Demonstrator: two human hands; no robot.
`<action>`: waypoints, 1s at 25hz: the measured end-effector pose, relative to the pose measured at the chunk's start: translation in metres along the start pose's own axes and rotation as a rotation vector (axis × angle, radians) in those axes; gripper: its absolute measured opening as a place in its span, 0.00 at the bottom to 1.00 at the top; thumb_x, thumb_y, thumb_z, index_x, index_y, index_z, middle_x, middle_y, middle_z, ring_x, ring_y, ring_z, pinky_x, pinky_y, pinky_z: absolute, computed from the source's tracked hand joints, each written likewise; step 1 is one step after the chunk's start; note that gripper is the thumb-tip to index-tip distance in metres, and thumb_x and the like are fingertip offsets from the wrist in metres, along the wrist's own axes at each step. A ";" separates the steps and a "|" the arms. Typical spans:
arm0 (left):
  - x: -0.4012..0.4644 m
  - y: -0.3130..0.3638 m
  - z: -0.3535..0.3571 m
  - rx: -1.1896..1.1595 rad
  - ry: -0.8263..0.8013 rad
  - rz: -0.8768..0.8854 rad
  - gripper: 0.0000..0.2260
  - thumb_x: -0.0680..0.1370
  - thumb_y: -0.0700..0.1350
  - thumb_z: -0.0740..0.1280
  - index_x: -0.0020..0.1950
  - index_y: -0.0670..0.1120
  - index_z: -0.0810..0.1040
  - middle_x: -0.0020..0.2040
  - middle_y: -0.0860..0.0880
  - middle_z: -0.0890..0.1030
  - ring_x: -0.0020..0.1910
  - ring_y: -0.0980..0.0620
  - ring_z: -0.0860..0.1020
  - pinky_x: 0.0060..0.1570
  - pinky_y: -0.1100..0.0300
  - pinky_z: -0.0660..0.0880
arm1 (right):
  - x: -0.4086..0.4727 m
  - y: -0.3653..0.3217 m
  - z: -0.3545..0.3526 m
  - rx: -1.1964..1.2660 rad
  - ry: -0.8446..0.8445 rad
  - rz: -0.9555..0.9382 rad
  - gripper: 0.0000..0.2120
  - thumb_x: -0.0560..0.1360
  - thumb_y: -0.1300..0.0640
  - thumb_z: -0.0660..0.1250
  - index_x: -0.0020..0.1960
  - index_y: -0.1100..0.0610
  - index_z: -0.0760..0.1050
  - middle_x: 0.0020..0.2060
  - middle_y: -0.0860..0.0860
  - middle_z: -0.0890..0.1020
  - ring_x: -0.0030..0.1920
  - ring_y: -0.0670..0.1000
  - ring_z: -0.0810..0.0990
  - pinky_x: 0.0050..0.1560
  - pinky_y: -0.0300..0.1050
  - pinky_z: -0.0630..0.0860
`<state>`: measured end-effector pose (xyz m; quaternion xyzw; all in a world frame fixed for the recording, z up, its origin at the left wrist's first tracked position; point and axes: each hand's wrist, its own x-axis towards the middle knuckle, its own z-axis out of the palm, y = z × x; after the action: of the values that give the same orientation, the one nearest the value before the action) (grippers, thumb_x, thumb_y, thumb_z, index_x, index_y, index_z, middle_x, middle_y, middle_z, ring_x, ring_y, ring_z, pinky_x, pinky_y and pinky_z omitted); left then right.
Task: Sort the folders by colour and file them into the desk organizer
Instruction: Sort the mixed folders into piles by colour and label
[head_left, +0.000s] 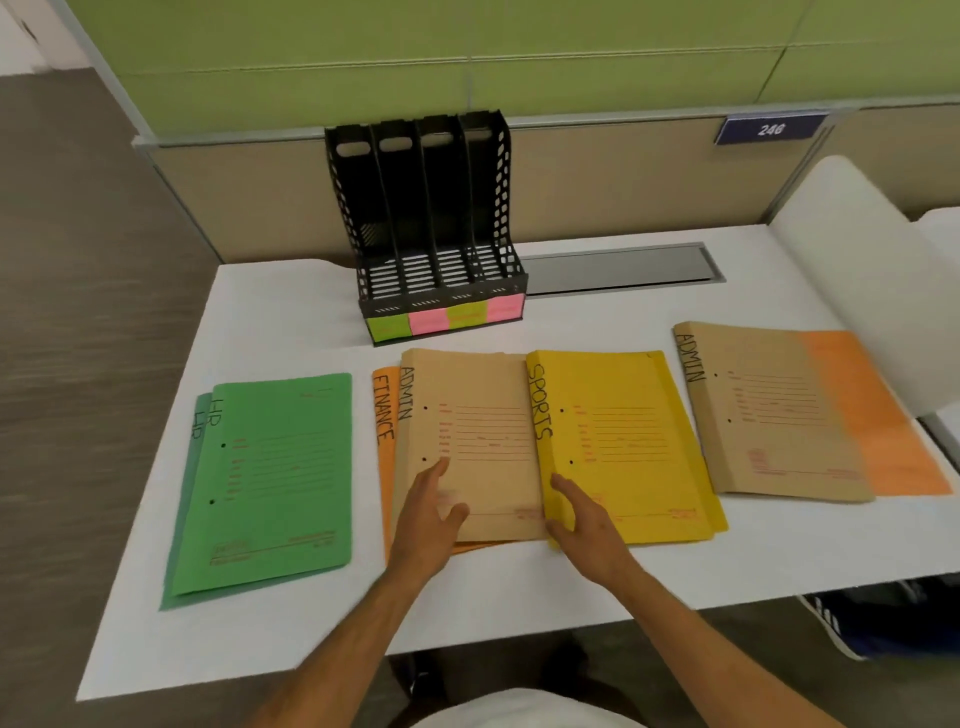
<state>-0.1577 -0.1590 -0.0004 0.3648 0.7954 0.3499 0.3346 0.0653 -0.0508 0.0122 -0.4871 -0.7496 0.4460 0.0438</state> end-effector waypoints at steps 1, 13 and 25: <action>-0.002 0.011 0.013 -0.002 0.005 0.002 0.30 0.78 0.42 0.71 0.78 0.53 0.63 0.75 0.54 0.68 0.74 0.54 0.65 0.72 0.59 0.61 | -0.003 0.010 -0.010 -0.002 0.006 0.007 0.31 0.81 0.58 0.66 0.80 0.53 0.58 0.79 0.52 0.62 0.79 0.53 0.59 0.78 0.52 0.60; -0.013 0.083 0.109 0.049 -0.091 0.057 0.28 0.78 0.44 0.72 0.76 0.51 0.67 0.74 0.54 0.70 0.71 0.59 0.67 0.67 0.68 0.63 | -0.028 0.100 -0.098 0.089 0.057 0.036 0.32 0.81 0.57 0.66 0.81 0.50 0.56 0.80 0.51 0.60 0.81 0.51 0.53 0.79 0.52 0.55; 0.037 0.113 0.146 0.114 -0.276 0.146 0.28 0.79 0.47 0.71 0.77 0.55 0.65 0.76 0.55 0.68 0.74 0.54 0.67 0.67 0.63 0.62 | -0.006 0.126 -0.132 0.130 0.145 0.130 0.32 0.81 0.55 0.66 0.81 0.51 0.56 0.80 0.51 0.60 0.80 0.52 0.54 0.78 0.55 0.59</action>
<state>-0.0226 -0.0278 0.0026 0.4844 0.7318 0.2742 0.3933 0.2216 0.0430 0.0039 -0.5618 -0.6808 0.4592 0.1005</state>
